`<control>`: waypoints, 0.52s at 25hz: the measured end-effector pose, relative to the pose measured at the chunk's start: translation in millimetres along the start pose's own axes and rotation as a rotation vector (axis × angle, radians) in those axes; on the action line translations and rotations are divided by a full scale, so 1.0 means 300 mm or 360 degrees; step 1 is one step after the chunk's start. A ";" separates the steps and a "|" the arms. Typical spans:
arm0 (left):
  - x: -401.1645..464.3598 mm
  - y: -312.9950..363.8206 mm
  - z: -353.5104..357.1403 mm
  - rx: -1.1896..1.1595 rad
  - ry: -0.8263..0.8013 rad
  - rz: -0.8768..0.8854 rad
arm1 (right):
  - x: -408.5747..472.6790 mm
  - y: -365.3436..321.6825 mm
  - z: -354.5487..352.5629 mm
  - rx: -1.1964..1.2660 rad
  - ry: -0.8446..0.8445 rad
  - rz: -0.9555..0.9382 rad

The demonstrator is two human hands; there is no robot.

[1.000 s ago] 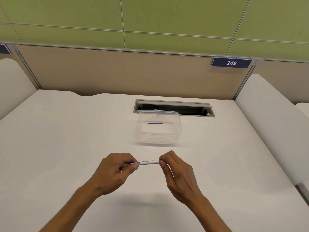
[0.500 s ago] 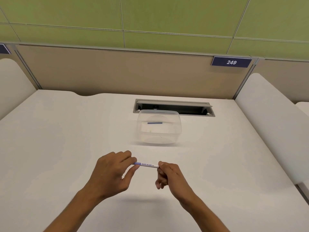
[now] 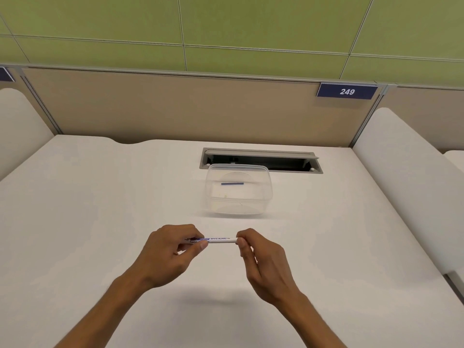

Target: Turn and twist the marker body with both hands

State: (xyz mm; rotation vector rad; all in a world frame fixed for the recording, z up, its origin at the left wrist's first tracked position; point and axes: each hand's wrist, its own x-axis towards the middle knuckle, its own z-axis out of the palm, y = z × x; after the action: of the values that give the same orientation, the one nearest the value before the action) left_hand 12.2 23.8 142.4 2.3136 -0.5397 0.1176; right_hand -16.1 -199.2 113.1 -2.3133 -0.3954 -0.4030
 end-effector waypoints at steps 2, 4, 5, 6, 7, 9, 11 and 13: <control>0.000 0.009 0.001 0.0011 0.0047 0.0095 | 0.000 0.003 -0.003 0.0053 -0.0016 -0.0022; -0.003 0.022 0.005 0.0115 0.0118 0.0206 | 0.004 0.003 -0.007 0.0146 -0.0038 0.0022; -0.004 0.029 0.005 0.0189 0.0168 0.0261 | 0.007 -0.001 -0.009 0.0203 -0.0048 0.0061; -0.003 0.035 0.005 0.0276 0.0229 0.0319 | 0.010 -0.006 -0.011 0.0277 -0.0060 0.0111; -0.002 0.039 0.004 0.0381 0.0294 0.0380 | 0.014 -0.012 -0.012 0.0371 -0.0077 0.0172; 0.002 0.038 0.003 0.0642 0.0392 0.0517 | 0.026 -0.021 -0.016 0.0597 -0.0138 0.0339; 0.004 0.028 0.010 0.0885 0.0442 0.0656 | 0.039 -0.020 -0.027 0.0859 -0.0270 0.0554; 0.002 0.019 0.016 0.0996 0.0460 0.0731 | 0.047 -0.019 -0.038 0.1074 -0.0404 0.0729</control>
State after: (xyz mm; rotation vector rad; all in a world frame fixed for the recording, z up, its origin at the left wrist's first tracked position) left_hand 9.9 16.6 142.8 2.6420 -0.9774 0.9414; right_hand -7.5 -201.2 129.8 -1.7119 -0.0842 0.2297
